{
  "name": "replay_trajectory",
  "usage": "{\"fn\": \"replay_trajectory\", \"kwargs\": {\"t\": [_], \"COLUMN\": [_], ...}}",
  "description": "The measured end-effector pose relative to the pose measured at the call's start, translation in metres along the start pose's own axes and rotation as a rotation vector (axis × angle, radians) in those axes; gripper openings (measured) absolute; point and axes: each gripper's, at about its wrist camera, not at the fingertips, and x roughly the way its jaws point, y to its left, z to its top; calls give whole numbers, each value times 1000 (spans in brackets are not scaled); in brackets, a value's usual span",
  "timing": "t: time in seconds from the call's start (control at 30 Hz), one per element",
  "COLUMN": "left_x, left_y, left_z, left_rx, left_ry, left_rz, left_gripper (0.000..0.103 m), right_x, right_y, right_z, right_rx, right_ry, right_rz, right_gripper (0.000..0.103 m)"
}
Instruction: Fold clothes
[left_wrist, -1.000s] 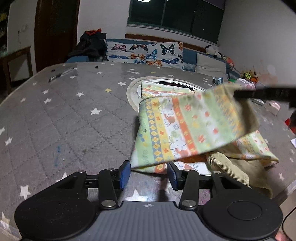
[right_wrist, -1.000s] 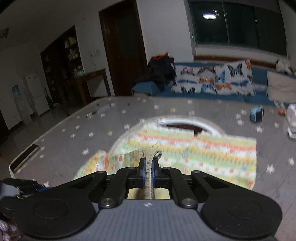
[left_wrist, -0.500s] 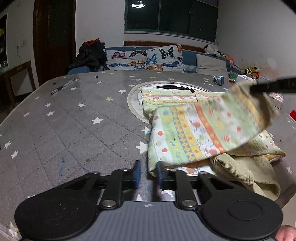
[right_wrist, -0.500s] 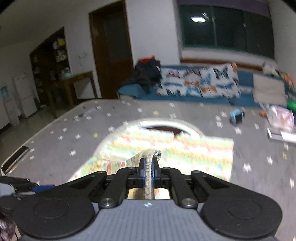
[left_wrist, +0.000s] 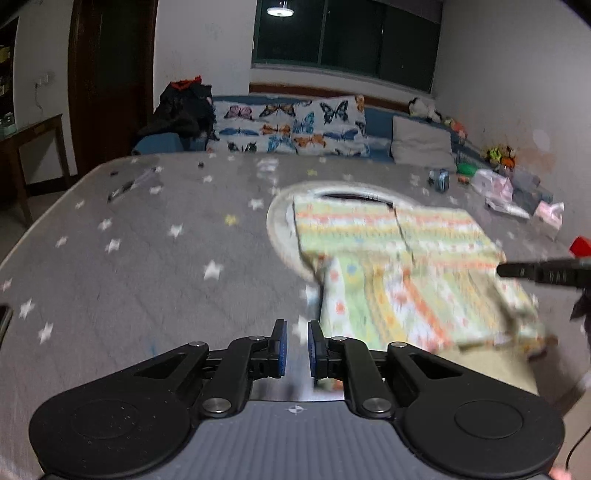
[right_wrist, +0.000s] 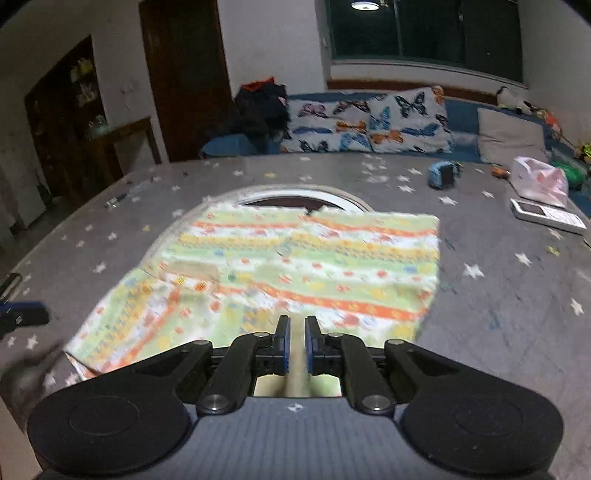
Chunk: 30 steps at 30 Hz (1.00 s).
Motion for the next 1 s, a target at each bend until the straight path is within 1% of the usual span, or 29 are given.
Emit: {"fn": "replay_trajectory", "kwargs": {"t": [0.13,0.33,0.4,0.47,0.5,0.53,0.63,0.73,0.8,0.93,1.0], "left_x": [28,76,92,105,105,106,107,95,85,70,67], "left_y": [-9,-21,-22,-21,-19,-17,-14,-16,-20,-42,-53], "left_z": [25,42,39,35,33,31,27,28,27,17,9], "left_rx": [-2,19,37,52,54,56,59,60,62,109,145], "left_ry": [-16,4,34,63,62,61,59,44,34,38,50], "left_rz": [-44,-101,-100,-67,-62,-57,-37,-28,-55,-142,-170], "left_gripper": [12,12,12,12,12,15,15,15,15,15,15], "right_x": [13,35,42,45,45,45,41,33,25,13,10], "right_y": [12,22,20,16,15,13,12,16,20,24,24], "right_z": [6,5,2,0,-1,-2,-3,-3,-5,-12,-17], "right_rx": [-18,-46,-41,-34,-32,-30,-43,-68,-92,-137,-138], "right_ry": [-10,10,27,38,41,43,42,32,31,39,48], "right_rz": [59,91,88,87,89,90,88,93,106,117,109], "right_gripper": [9,9,9,9,9,9,9,13,18,20,20]}}
